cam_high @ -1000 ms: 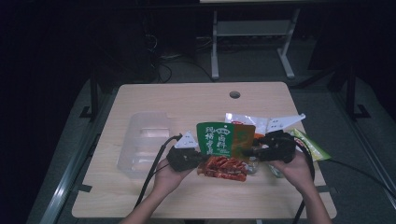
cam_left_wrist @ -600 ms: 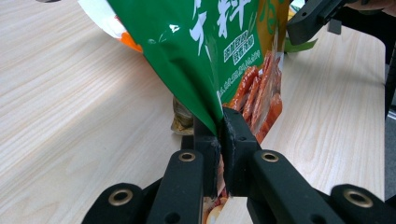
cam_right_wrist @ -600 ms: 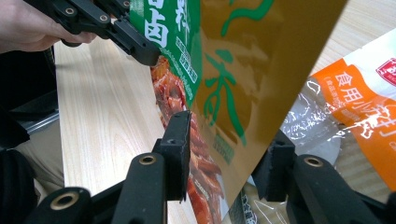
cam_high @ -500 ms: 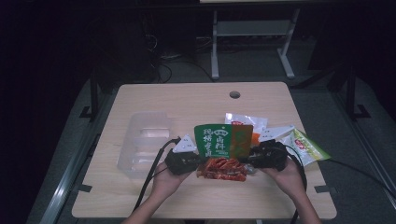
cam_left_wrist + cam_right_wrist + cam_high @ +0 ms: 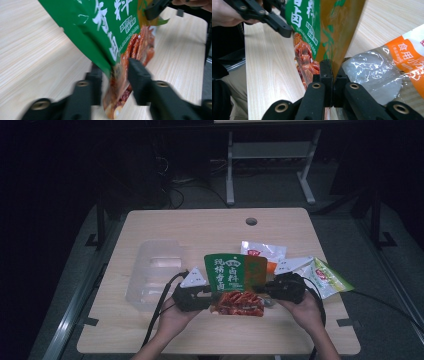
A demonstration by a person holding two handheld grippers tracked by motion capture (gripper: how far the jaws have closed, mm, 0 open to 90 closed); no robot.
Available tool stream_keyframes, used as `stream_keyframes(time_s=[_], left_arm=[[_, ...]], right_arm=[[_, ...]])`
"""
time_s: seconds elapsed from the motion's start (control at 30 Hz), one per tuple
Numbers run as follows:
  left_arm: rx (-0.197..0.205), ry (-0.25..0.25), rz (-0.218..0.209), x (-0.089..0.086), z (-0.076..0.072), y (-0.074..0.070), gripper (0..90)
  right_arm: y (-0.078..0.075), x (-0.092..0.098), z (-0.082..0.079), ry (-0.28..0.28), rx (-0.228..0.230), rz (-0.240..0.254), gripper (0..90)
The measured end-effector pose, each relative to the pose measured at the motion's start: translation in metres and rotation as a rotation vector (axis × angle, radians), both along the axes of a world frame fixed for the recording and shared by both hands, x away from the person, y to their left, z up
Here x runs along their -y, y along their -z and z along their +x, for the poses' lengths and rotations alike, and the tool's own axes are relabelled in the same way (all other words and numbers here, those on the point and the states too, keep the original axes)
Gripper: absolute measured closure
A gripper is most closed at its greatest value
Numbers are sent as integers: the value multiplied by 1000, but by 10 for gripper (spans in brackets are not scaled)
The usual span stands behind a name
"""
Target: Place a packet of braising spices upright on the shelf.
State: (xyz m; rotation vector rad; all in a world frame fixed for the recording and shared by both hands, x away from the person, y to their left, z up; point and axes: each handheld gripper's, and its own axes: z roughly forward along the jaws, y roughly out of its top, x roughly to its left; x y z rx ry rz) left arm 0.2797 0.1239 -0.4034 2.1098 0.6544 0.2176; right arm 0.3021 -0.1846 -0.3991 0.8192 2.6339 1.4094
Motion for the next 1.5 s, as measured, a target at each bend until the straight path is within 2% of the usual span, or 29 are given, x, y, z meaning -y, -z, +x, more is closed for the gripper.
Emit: stream_keyframes(time_s=[0.03, 0.07, 0.1, 0.17, 0.2, 0.23, 0.33, 0.37, 0.47, 0.5, 0.53, 0.57, 0.63, 0.73, 0.87, 0.9, 1.03, 1.23, 1.5], left_arm=[[-1, -9, 0, -2, -4, -1, 542], [19, -19, 1, -7, -13, -2, 506], [19, -19, 1, -7, -13, -2, 484], [29, -21, 1, -13, -26, -3, 451], [29, -21, 1, -13, -26, -3, 441], [14, -20, -17, -18, -33, -4, 432], [12, -18, -17, -24, -40, -4, 416], [9, -9, -15, -28, -47, -3, 411], [10, 3, -16, -32, -54, -3, 398], [3, 23, -21, -36, -58, -3, 399], [3, 23, -21, -36, -58, -3, 401], [-13, 31, -47, -39, -61, -2, 403], [-7, 33, -53, -39, -62, -2, 394], [20, 44, -37, -40, -65, 0, 376], [32, 66, -34, -45, -69, 4, 365], [25, 69, -51, -47, -68, 5, 355], [35, 64, -59, -46, -69, 6, 314], [26, 68, -60, -44, -68, 10, 271], [20, 73, -54, -44, -66, 13, 264]], right_arm=[[-1, 0, -1, 0, 3, -4, 896], [-1, 0, -2, -2, 5, 2, 896], [-2, 0, -3, -4, 4, 8, 897], [-3, -1, -5, -4, 7, 15, 898], [-3, -1, -5, -4, 7, 15, 898], [-5, -2, -7, 3, 20, 13, 898], [-6, -4, -8, 4, 25, 23, 898], [-7, -5, -9, 5, 25, 31, 899], [-7, -5, -10, 6, 31, 40, 899], [-8, -6, -11, 10, 33, 42, 899], [-8, -6, -11, 10, 33, 42, 899], [-9, -7, -13, 14, 39, 50, 899], [-10, -7, -15, 11, 38, 64, 900], [-11, -8, -18, 13, 48, 67, 900], [-15, -11, -22, 13, 66, 64, 900], [-16, -13, -24, 16, 78, 65, 900], [-19, -15, -25, 12, 86, 73, 900], [-24, -15, -25, 19, 101, 82, 900], [-31, -16, -22, 30, 111, 97, 900]])
